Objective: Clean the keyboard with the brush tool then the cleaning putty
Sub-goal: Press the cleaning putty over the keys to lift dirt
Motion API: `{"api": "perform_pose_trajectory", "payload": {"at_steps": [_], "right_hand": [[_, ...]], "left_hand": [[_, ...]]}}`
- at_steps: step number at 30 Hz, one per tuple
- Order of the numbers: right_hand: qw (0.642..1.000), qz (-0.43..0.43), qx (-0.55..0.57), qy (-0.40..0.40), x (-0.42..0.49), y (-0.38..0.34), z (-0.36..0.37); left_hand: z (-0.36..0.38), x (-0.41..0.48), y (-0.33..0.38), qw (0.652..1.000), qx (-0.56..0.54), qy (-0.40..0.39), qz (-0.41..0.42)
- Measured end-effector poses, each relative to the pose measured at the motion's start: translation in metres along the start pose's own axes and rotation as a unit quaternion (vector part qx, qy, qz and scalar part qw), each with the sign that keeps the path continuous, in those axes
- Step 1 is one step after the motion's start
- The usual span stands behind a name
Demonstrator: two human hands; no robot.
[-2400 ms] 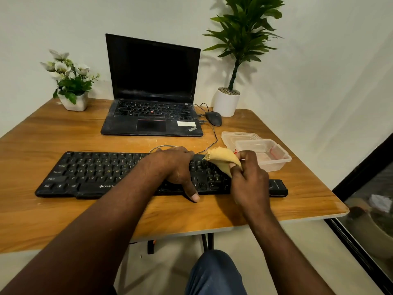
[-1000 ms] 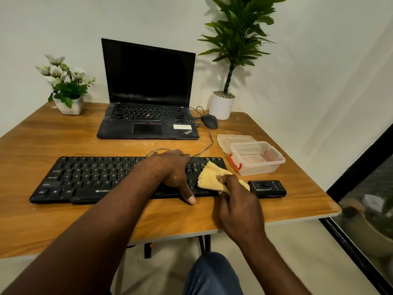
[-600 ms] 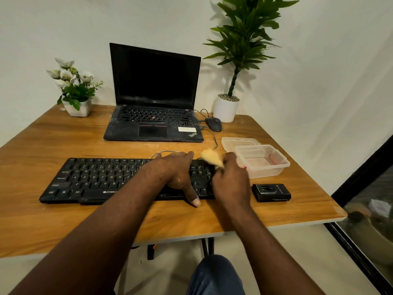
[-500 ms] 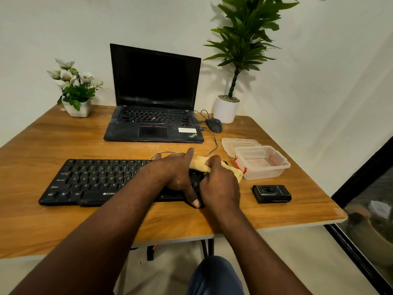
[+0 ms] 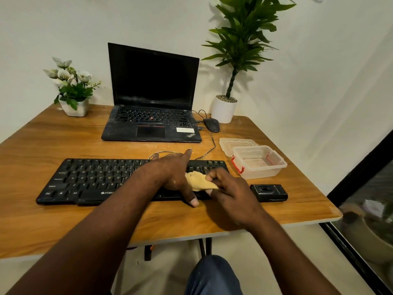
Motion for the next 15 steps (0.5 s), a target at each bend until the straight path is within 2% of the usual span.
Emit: {"api": "perform_pose_trajectory", "payload": {"at_steps": [3,5,8,10,11,13,15], "right_hand": [[0.993,0.052,0.102,-0.032,-0.004,0.005,-0.023],[0.984,0.1,0.146,0.005,0.001,0.009,-0.037],[0.946,0.184,0.165,0.209,0.021,0.015,-0.058],[0.91,0.195,0.158,0.33,0.03,0.009,-0.065],[0.902,0.185,0.132,0.366,0.035,0.004,-0.065],[0.915,0.156,0.044,0.37,0.045,-0.006,-0.054],[0.942,0.154,-0.049,0.295,0.057,-0.012,-0.032]], "left_hand": [[0.0,-0.002,-0.001,1.0,0.01,0.002,0.002],[-0.001,-0.003,0.0,1.0,0.011,0.0,0.002],[-0.002,-0.004,0.003,1.0,0.012,-0.003,-0.003],[-0.003,-0.004,0.004,1.0,0.009,-0.002,-0.004],[-0.003,-0.004,0.003,1.0,0.006,0.0,-0.004],[-0.003,-0.004,0.001,1.0,-0.008,0.006,-0.003],[-0.001,-0.004,-0.001,1.0,-0.021,0.012,0.002]]}}
Point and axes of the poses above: each hand's wrist, its own x-axis towards the middle knuckle, its own z-axis out of the palm, y = z × x, the point moved 3 cm from there along x, towards the middle knuckle, and after that the axes turned 10 degrees about z, right-handed, at the moved point
